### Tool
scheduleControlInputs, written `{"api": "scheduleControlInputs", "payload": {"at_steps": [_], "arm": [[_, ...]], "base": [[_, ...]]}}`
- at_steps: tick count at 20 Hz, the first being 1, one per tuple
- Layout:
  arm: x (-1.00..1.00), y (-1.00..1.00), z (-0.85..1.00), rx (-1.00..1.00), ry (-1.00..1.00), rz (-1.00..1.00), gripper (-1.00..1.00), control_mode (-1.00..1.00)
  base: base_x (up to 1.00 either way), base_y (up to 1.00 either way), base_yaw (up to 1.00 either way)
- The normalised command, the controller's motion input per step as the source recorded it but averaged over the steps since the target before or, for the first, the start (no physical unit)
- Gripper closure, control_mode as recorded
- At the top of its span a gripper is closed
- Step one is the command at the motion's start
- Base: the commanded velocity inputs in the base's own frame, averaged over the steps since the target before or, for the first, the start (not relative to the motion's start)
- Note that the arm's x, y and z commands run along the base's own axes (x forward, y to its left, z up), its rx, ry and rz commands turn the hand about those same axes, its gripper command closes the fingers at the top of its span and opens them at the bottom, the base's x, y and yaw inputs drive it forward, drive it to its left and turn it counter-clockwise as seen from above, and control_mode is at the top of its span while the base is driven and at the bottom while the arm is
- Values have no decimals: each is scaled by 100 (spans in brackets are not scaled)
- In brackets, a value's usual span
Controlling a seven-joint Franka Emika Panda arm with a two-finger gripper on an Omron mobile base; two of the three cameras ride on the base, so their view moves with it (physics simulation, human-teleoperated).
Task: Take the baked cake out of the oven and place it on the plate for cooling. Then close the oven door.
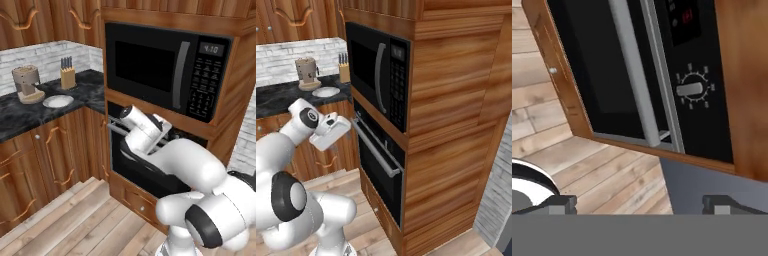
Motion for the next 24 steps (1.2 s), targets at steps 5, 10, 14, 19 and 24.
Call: {"api": "scheduleControlInputs", "payload": {"at_steps": [5,10,14,19,24], "arm": [[58,0,-52,-16,-1,0,-100,-100],[70,0,-41,-11,-2,0,-100,-100],[77,0,-41,-9,0,0,-100,-100],[70,-1,-42,-3,-1,0,-100,-100],[68,-5,-35,-3,-1,0,-100,-100]], "base": [[0,0,0],[0,0,0],[0,0,0],[0,0,0],[0,0,0]]}}
